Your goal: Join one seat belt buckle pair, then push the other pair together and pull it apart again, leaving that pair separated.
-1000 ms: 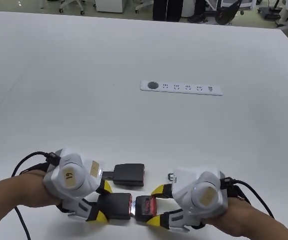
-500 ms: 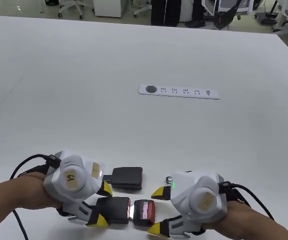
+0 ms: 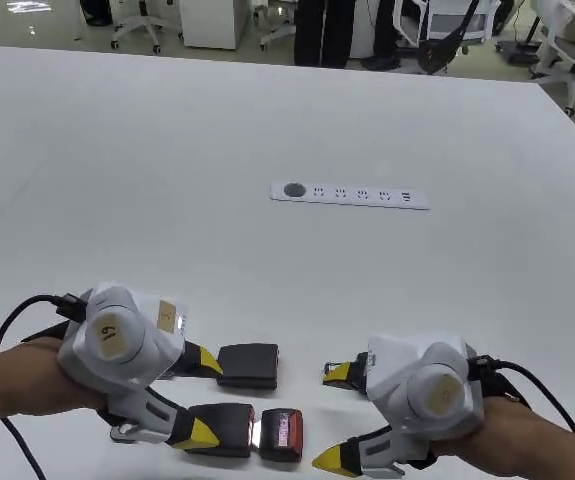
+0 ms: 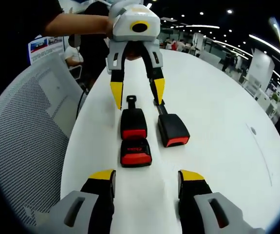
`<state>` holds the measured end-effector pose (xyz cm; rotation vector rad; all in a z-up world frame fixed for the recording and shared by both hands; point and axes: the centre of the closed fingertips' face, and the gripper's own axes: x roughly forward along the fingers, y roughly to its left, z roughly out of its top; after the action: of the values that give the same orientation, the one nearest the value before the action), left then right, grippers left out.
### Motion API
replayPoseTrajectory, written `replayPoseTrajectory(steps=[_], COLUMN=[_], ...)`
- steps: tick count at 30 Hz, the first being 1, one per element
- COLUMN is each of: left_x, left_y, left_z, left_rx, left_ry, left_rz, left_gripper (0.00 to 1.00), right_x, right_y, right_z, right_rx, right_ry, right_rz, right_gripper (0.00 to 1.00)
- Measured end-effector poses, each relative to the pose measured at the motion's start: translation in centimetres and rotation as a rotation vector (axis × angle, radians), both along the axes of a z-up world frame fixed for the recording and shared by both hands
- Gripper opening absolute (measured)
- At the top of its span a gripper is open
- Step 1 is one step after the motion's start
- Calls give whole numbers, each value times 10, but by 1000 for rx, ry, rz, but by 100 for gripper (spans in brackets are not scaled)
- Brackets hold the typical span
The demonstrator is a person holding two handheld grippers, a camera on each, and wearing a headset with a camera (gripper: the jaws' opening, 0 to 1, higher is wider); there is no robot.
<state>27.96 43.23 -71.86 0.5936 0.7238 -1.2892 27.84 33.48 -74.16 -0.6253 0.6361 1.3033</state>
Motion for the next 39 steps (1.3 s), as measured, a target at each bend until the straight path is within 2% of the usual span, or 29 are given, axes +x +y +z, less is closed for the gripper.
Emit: replayPoseTrajectory(steps=[3,8,19,21,23,25,30,39], left_x=[6,17,42,44,51,51,60,62], left_y=[-3,-4,-4,-7,-4,-8,-4,-4], left_z=[7,9,1,1,-5,-9,-21,-36], left_rx=[-12,-16,-20,-16,-19,-14,3,56], left_ry=[-12,-15,-1,2,12,19,29,48], left_rz=[10,24,50,50,55,57,51,10], left_gripper=[43,43,43,43,43,43,42,40], right_x=[7,16,40,44,46,49,56,63], right_y=[-8,-19,-46,-51,-54,-58,-67,-79], right_z=[4,11,4,4,4,2,-4,-21], right_rx=[1,-1,-26,-30,-29,-38,-52,-102], right_ry=[-2,-15,-15,-14,-12,-12,-6,-1], right_rz=[-18,-47,-83,-88,-89,-86,-72,-11], right_gripper=[51,51,50,50,49,49,47,40])
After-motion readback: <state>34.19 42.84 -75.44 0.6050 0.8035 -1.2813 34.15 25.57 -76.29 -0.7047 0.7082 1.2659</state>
